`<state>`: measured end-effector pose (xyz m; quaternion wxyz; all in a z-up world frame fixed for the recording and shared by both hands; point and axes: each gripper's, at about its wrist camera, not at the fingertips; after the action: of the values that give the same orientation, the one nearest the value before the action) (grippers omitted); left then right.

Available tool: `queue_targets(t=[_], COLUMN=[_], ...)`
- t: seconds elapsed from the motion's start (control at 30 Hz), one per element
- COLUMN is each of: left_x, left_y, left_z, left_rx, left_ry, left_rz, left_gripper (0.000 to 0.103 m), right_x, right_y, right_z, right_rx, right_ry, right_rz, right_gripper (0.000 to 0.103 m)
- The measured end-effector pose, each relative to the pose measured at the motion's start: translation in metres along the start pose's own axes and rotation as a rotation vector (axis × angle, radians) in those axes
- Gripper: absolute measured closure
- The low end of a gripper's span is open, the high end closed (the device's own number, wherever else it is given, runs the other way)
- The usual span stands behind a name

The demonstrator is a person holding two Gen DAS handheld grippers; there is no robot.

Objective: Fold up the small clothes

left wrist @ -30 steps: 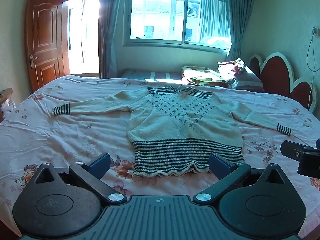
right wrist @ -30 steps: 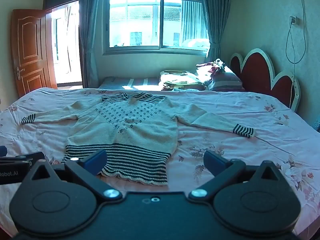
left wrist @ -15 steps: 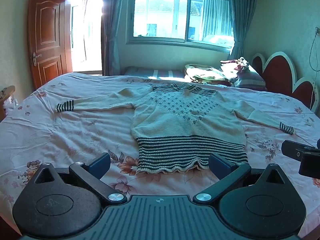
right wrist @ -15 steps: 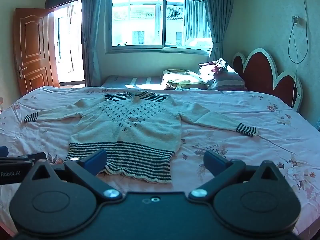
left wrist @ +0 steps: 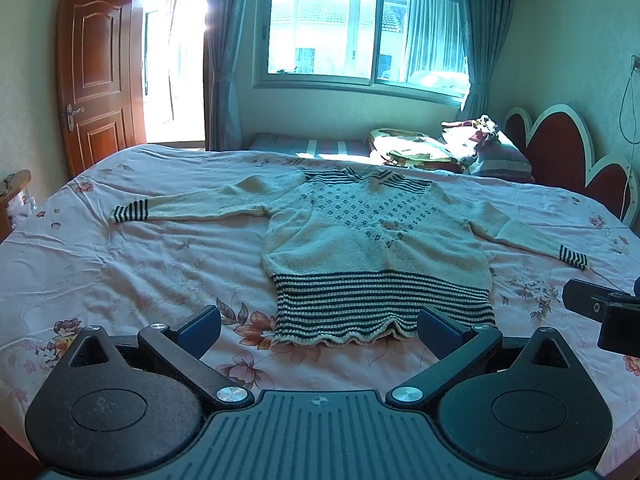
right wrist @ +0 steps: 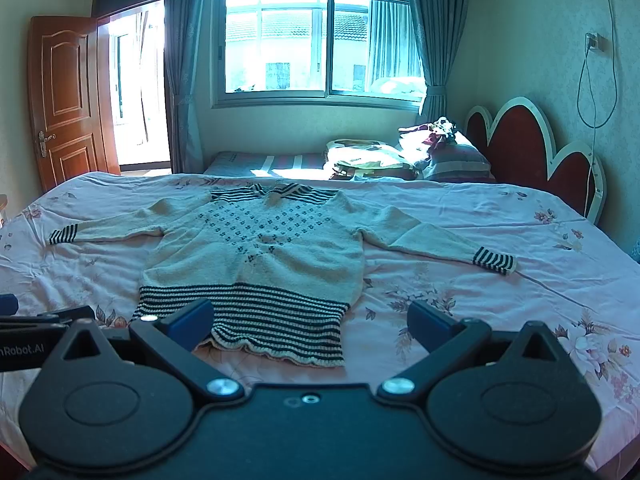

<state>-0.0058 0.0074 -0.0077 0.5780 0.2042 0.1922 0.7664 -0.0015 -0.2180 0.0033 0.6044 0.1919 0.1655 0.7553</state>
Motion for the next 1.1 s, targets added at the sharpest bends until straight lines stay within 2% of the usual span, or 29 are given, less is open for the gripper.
queue_targets(t=[1.1], left_x=[-0.0036], left_y=[-0.0014], left_z=[0.0033], left_rx=[-0.001], left_ry=[-0.010], left_rz=[-0.001], left_gripper=[0.000], right_x=[-0.0002], right_y=[0.0004], right_z=[0.0020], right_rx=[-0.005], right_ry=[0.000], right_rz=[-0.003], right_gripper=[0.001])
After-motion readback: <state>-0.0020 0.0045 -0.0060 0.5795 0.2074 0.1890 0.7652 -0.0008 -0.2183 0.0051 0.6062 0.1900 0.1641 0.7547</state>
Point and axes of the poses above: each gripper's, at about its wrist camera, not at the fingertips, and y roughly against the way its jaws point, x to its left, z to its top, and after that the axes turned 14 degrees about z, right-handed
